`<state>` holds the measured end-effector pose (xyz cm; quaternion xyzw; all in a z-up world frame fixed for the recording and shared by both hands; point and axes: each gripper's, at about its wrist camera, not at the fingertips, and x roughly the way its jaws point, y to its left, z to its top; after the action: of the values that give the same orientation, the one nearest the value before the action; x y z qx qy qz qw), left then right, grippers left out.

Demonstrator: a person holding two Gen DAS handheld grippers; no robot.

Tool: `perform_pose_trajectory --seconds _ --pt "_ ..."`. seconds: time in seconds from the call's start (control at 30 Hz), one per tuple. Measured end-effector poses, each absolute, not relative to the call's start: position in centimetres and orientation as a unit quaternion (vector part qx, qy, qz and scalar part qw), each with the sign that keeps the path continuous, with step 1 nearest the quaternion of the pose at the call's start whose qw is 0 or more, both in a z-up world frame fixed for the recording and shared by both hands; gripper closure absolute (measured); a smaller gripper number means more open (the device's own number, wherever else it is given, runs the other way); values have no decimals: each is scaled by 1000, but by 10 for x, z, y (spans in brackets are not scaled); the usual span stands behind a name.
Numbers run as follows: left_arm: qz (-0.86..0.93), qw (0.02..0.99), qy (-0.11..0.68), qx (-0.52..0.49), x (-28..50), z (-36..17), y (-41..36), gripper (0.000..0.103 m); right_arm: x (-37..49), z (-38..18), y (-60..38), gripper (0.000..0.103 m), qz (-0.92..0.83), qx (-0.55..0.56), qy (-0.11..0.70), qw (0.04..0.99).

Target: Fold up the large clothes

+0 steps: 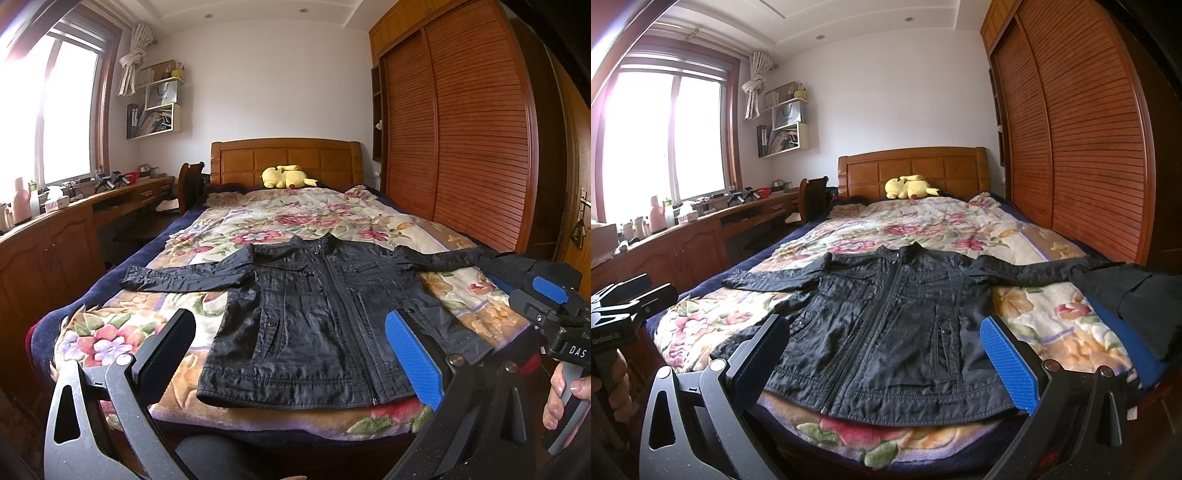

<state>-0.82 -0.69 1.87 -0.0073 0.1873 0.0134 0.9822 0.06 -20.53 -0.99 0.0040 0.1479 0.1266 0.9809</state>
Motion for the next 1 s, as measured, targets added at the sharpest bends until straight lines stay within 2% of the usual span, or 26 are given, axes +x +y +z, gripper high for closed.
perform_pose_trajectory --seconds 1.0 --pt "7 983 185 -9 -10 17 -13 0 -2 -11 -202 0 131 2 143 981"
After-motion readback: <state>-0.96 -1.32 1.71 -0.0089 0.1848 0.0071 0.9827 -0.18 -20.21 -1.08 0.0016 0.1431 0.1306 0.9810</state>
